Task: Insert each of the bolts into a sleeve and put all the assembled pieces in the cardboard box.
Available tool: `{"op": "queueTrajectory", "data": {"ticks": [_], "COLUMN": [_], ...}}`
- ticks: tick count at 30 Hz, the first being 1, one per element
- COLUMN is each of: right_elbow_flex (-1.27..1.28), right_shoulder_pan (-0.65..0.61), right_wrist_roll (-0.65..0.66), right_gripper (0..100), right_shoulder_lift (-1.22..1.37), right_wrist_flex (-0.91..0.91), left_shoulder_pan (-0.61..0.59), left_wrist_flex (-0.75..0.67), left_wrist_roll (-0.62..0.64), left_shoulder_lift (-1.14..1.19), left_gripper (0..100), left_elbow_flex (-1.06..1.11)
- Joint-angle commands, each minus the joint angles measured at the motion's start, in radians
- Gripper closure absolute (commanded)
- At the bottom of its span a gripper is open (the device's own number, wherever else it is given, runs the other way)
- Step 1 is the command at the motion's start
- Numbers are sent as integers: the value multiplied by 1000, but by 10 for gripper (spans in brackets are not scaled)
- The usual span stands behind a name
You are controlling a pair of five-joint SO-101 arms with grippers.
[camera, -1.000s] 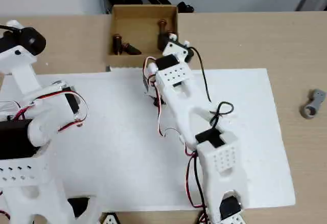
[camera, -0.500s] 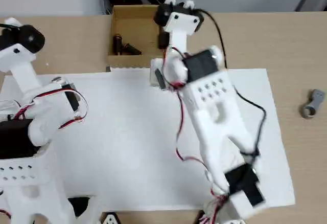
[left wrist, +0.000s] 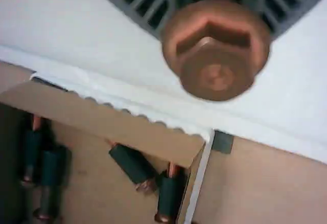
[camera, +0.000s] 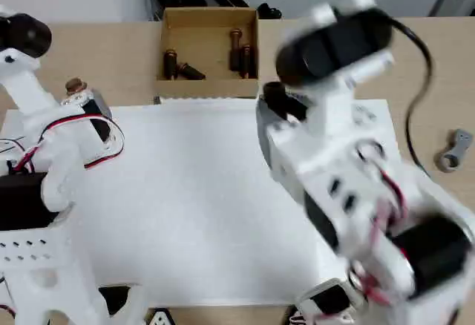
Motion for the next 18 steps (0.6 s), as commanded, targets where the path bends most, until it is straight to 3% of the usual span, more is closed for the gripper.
{"op": "queueTrajectory", "data": {"ticks": [1, 8, 13, 18], "right_elbow_flex": [75, 382, 655, 951], "right_shoulder_pan": [-1, 1, -2, -4], "right_wrist_roll": [54, 64, 63, 63], "right_gripper": [995, 994, 995, 995], "right_shoulder_lift": [-125, -407, -621, -820], "right_wrist_flex": [5, -25, -180, -381], "left_shoulder_pan": [15, 173, 256, 265], "left_wrist_flex": [-60, -66, -68, -132], "left_wrist_roll": [-11, -12, -55, -129], "left_shoulder_lift": [-21, -21, -12, -14], "left_gripper": [995, 995, 995, 995], "left_elbow_flex": [-4, -4, -4, -2]}}
